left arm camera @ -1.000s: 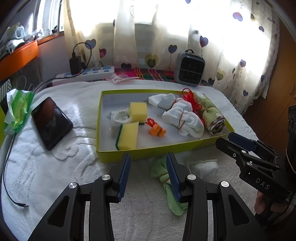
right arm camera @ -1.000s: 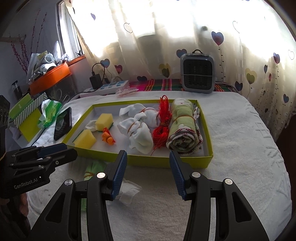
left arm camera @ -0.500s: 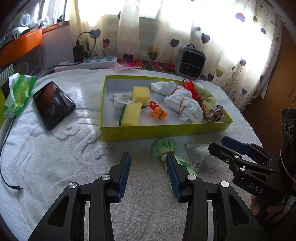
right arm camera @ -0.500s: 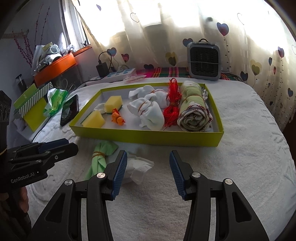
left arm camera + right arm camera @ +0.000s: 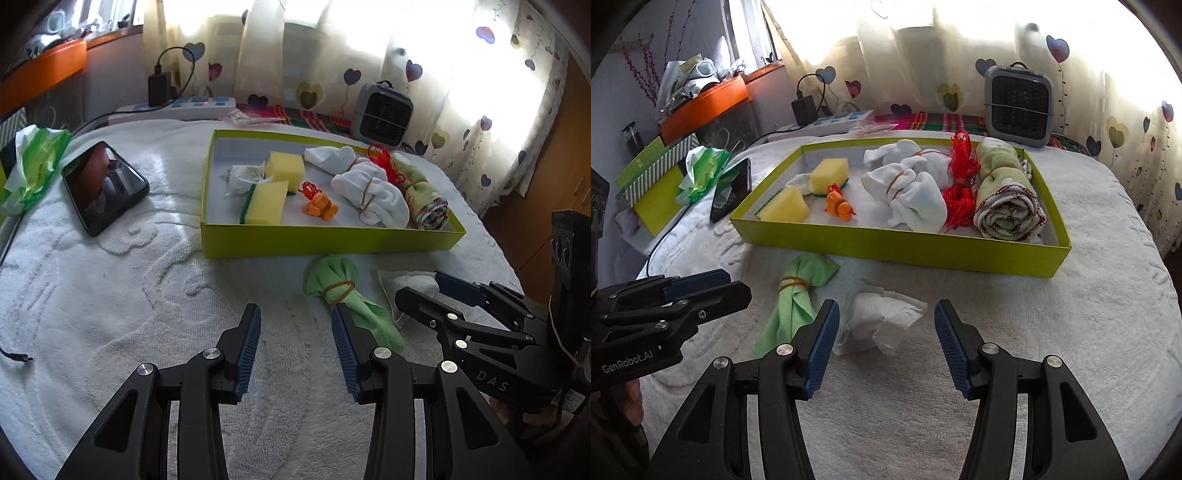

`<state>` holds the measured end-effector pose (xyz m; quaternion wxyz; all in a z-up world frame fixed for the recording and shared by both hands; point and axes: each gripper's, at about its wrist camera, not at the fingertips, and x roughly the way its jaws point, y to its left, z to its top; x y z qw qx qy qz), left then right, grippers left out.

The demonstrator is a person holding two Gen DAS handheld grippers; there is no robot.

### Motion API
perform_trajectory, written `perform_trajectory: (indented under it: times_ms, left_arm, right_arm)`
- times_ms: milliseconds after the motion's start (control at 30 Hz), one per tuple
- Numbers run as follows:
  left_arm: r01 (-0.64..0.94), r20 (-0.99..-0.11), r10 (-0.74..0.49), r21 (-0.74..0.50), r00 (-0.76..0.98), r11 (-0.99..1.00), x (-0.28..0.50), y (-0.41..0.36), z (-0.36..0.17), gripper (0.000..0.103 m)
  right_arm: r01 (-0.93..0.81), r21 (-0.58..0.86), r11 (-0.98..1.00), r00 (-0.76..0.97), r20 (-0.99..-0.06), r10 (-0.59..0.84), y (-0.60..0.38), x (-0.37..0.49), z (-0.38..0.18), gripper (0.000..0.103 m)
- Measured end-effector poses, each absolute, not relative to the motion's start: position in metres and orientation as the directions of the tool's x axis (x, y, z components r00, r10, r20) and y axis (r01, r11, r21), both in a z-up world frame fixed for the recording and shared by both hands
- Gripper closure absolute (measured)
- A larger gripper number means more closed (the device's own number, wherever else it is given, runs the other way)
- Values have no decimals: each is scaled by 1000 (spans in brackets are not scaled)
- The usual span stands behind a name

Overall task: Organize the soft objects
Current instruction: 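Withdraw both grippers from the box toward the green cloth and white tissue, then grasp the white tissue with the right gripper while the left gripper grasps the green cloth bundle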

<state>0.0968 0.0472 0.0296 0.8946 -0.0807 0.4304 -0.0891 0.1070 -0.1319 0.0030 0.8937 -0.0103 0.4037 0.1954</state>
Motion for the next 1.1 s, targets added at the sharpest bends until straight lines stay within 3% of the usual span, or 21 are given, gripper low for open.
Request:
perform_trajectory:
  times_ms: [300,667,1100]
  left_arm:
    - [104,-762,-255,-242,596,965,98,45,25,64]
    - [109,-770,-253,-235,586,966,100,39,22,64]
    - [141,-777,-283,-247,562,959,103,21,25,64]
  right_arm:
    - [-348,170,922,582,-732,355,-133,110,0,48]
    - [-358,191,914,579,-723,378,-135,109,0,74]
    - [-329,236,914,601,-695,395,-147,106,3,80]
